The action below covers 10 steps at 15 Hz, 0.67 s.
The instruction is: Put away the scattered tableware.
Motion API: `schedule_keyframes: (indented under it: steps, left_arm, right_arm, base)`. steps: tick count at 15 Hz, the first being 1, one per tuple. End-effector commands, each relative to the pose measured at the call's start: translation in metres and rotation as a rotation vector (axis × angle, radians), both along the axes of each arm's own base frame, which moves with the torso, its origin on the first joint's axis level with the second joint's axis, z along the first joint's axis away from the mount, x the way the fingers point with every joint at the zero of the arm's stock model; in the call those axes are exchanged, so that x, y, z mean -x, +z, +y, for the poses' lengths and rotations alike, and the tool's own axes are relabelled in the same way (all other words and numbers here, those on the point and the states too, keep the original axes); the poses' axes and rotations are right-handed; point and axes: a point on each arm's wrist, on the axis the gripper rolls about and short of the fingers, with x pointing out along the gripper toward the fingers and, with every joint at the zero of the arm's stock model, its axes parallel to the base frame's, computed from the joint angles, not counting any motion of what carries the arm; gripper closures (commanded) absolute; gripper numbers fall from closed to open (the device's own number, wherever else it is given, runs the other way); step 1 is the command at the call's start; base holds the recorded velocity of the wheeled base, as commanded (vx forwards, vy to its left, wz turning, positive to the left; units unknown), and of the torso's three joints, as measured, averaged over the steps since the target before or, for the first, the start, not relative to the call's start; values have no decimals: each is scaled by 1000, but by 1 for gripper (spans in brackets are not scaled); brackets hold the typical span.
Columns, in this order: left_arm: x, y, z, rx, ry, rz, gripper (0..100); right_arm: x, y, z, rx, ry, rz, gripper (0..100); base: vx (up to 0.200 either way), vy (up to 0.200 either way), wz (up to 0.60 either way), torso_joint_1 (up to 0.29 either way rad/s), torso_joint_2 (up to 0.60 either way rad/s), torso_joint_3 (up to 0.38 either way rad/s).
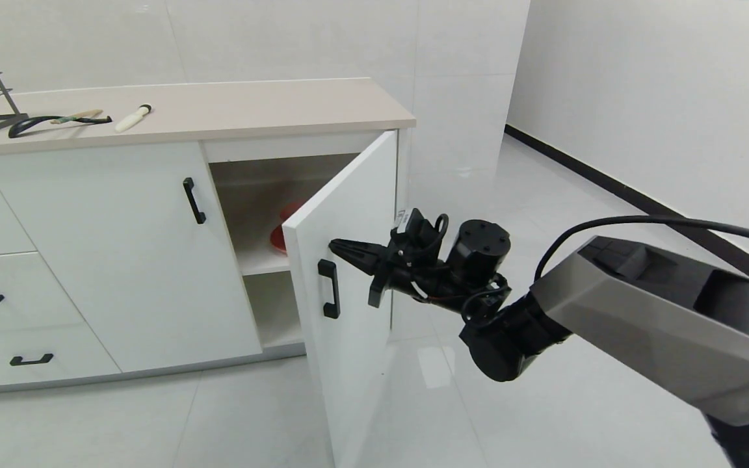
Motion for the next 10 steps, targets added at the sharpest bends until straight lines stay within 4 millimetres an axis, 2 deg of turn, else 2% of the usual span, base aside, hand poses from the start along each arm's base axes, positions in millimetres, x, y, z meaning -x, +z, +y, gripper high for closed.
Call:
schedule_keyframes:
  steps: [1, 2, 4, 6, 9, 10]
  left_arm:
    - [0, 0, 0, 0, 0, -1, 0]
    - [0, 0, 0, 0, 0, 0, 0]
    - [0, 0, 0, 0, 0, 0, 0]
    - [0, 0, 0, 1, 0, 0, 0]
    - [0, 0, 0, 0, 0, 0, 0]
    - [0, 0, 0, 1, 0, -1, 0]
  right_arm:
    - [-22, -28, 26, -13, 11, -15, 100]
    - [-27, -29, 29, -19, 10, -22, 100]
    - [-53, -37, 46, -77, -50, -72, 100]
    - [-57, -34, 45, -96, -65, -91, 100]
    - [-61, 21, 19, -192, -105, -211, 100]
    - [-58, 46, 0, -204, -124, -234, 100]
  base:
    - [0, 0, 0, 0, 0, 0]
    - [0, 0, 0, 0, 0, 0]
    - [0, 0, 0, 0, 0, 0]
    - [0, 0, 0, 0, 0, 0]
    - [0, 0, 0, 0, 0, 0]
    - [0, 0, 0, 0, 0, 0]
